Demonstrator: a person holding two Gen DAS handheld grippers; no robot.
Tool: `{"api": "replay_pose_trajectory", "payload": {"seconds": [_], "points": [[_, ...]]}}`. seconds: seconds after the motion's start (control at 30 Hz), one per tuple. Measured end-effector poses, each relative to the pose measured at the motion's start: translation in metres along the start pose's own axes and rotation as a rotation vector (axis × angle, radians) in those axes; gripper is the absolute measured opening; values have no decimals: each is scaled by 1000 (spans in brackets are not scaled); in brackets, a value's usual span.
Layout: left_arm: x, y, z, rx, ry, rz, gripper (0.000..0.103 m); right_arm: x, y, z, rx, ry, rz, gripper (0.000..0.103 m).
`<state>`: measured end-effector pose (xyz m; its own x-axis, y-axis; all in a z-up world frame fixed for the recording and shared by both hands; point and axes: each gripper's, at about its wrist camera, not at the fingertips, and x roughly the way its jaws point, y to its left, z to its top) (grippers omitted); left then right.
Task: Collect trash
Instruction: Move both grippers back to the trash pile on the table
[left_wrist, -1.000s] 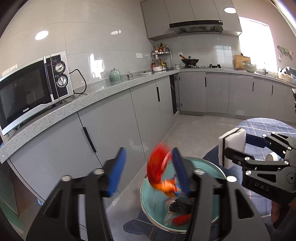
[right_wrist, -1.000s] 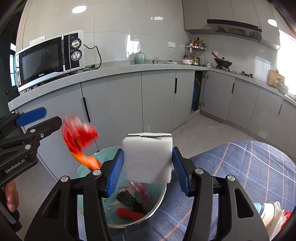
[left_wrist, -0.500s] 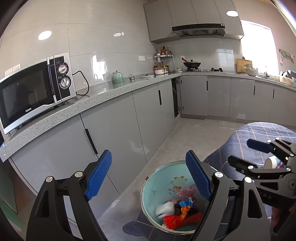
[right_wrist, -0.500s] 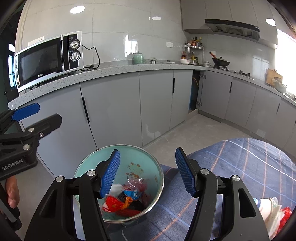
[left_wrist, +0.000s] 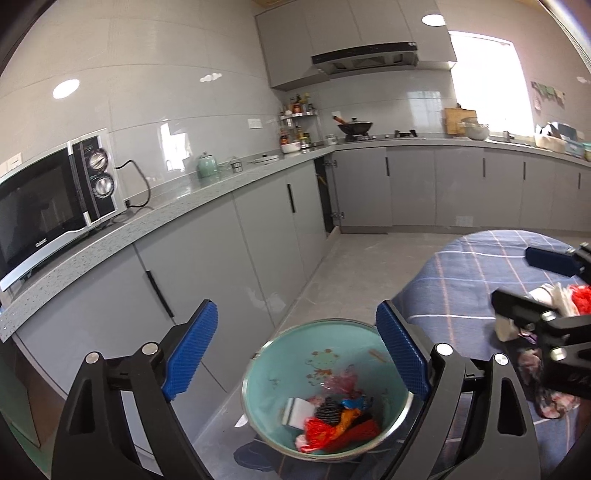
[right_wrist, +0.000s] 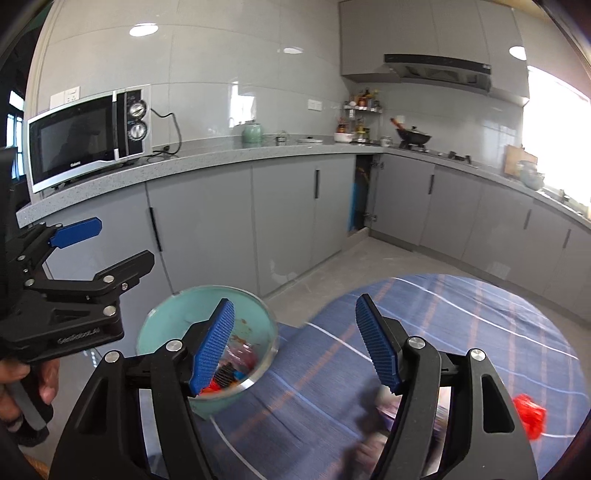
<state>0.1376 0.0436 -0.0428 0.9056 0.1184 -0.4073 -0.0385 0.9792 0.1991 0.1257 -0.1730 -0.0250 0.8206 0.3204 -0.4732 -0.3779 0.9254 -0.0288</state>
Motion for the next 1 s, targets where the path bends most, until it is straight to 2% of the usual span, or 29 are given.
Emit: {"api": "replay_pose_trajectory", "payload": {"seconds": [0.2,0.47,0.63,0.87,0.9,0.97,1.0], "points": [[0,-46,-9,66,26,-72,86,-51,-52,-31,43,6,-116,70],[-5,-122,-25,153,61,-195,86,-101,-117,-96,151,81,-301,72],[-7,-164,-36,194,90,-275,86,-114,-136,-128,185,124,-349,72],[5,-208,-57,258,157,-346,86,-120,-138,-146,190,119,-361,72],[8,-211,-60,260,170,-354,84,-120,-136,-148,187,119,-358,72],[10,-214,-64,263,188,-372,71,-118,-136,-148,189,120,-349,72],[12,-216,-66,272,201,-388,56,-117,-135,-147,190,120,-346,72]]}}
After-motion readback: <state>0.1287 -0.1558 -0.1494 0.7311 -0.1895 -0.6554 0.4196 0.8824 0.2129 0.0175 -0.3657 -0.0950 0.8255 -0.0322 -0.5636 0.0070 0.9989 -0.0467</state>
